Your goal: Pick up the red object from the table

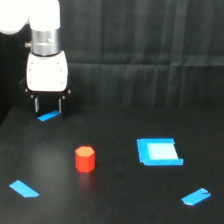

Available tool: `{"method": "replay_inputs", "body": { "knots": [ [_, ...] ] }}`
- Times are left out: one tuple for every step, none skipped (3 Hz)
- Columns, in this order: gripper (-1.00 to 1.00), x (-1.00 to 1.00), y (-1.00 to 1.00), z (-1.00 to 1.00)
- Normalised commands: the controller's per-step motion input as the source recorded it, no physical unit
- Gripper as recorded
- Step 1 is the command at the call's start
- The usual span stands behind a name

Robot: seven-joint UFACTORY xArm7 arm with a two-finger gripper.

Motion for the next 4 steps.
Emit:
{"method": "replay_inputs", "body": {
  "knots": [
    [0.96, 0.49, -0.03, -0.3],
    [0.93, 0.5, -0.22, -0.33],
    [1.0, 0.82, -0.47, -0.15],
    [1.0, 0.8, -0.62, -0.13]
  ]
}}
